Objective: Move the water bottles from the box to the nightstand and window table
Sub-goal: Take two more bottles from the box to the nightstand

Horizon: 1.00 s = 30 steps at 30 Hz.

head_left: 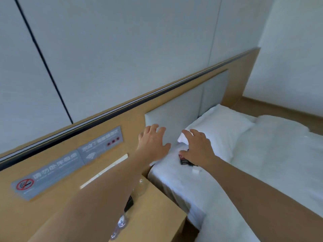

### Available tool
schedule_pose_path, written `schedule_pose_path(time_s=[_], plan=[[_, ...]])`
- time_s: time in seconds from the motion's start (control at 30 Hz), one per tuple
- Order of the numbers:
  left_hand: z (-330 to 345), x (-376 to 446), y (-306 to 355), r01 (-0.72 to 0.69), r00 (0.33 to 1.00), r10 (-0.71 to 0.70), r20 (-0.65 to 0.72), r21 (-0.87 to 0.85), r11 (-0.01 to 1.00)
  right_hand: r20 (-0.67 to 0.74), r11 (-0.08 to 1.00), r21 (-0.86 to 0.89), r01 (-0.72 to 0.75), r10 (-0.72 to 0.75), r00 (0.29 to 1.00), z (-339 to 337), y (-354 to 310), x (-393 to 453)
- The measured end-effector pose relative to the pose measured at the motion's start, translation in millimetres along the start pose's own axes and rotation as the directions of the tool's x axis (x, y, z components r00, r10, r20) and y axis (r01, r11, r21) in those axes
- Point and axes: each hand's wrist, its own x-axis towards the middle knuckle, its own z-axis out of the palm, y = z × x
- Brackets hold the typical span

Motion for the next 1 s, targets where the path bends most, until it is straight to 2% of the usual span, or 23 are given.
schedule_pose_path(time_s=[0.2,0.47,0.57,0.73,1.0], plan=[[18.9,8.2,160.2,-0.312,0.949,0.313,0.039,-0.044,0.949,-0.132,0.953,-0.045,-0.299,0.291,0.947,-64.7,115.8,-87.9],[47.7,-47.6,397.5,-0.620,0.779,0.626,0.033,-0.107,0.777,-0.285,0.784,-0.053,-0.619,0.582,0.761,-147.7,277.8,-271.4],[67.0,-92.0,496.2,-0.727,0.676,0.736,0.037,-0.130,0.675,-0.323,0.692,-0.058,-0.719,0.669,0.670,-177.1,336.5,-357.8],[97.1,-193.2,654.7,-0.866,0.465,0.885,0.032,-0.191,0.462,-0.369,0.513,-0.042,-0.857,0.790,0.491,-208.8,410.5,-507.4],[122.3,-354.8,849.9,-0.941,0.123,0.992,0.008,-0.317,0.119,-0.392,0.139,0.086,-0.987,0.915,0.095,-244.9,469.7,-728.3]])
